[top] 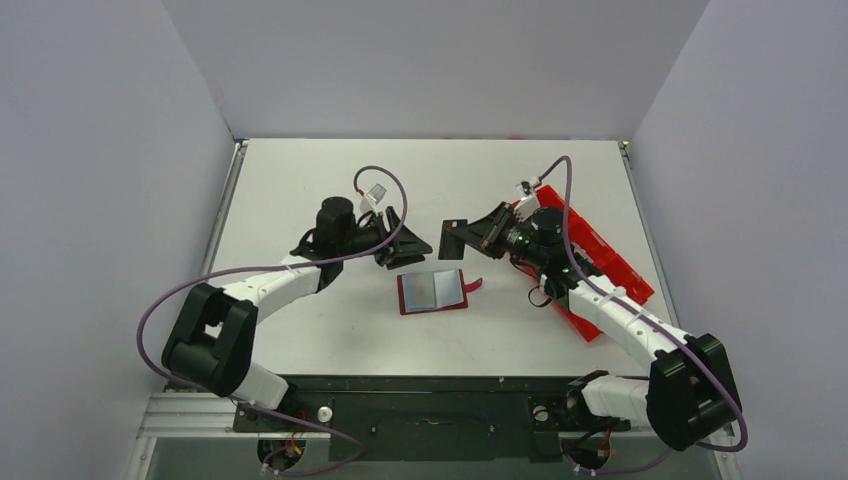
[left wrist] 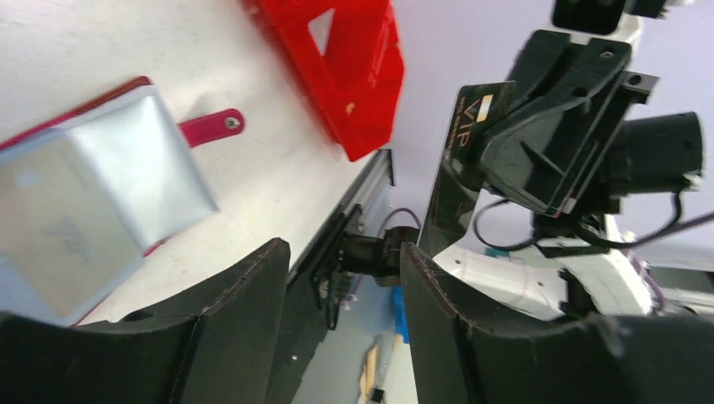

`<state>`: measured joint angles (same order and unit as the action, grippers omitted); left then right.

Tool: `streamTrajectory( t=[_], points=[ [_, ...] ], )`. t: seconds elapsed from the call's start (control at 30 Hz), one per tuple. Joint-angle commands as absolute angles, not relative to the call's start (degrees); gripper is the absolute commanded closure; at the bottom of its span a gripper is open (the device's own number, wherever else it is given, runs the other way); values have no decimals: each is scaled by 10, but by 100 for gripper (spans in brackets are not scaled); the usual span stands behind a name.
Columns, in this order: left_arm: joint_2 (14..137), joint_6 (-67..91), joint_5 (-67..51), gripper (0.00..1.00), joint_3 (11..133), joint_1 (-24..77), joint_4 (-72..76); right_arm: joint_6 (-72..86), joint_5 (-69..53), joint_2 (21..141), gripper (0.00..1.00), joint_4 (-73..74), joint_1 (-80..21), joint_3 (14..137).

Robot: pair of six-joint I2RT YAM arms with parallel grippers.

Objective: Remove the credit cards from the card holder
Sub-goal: Place the credit card in the storage box.

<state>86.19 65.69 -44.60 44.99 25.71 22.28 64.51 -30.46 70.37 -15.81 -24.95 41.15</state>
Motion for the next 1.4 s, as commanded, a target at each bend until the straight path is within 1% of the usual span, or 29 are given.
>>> streamTrajectory(
  t=[0.0, 0.13, 0.27, 0.3, 0.37, 0.47, 0.53, 0.7, 0.9, 1.27, 1.37],
  points=[
    [821, 530, -372, 51, 500, 253, 49, 604, -230, 670, 100, -93, -239, 435],
    [807, 475, -319, 50, 523, 253, -58, 587, -168, 647, 100, -37, -228, 442],
    [802, 424, -272, 48, 553, 253, -158, 557, -91, 640, 100, 55, -210, 464],
    [798, 419, -269, 46, 555, 253, -166, 553, -80, 639, 100, 65, -207, 470],
    [791, 409, -262, 45, 556, 253, -181, 542, -41, 641, 100, 98, -195, 483],
    [782, 398, -252, 44, 557, 253, -199, 532, 20, 655, 100, 150, -164, 501],
    [778, 392, -249, 44, 557, 253, -207, 531, 34, 666, 100, 159, -142, 507],
    [766, 383, -247, 43, 555, 253, -216, 534, 51, 711, 100, 159, -98, 525],
    [759, 381, -250, 43, 554, 253, -220, 543, 69, 781, 100, 152, -72, 559],
    [749, 388, -262, 43, 548, 253, -221, 571, 67, 914, 100, 89, -52, 615],
    [745, 391, -266, 43, 544, 253, -220, 577, 64, 935, 100, 62, -51, 625]
  ],
)
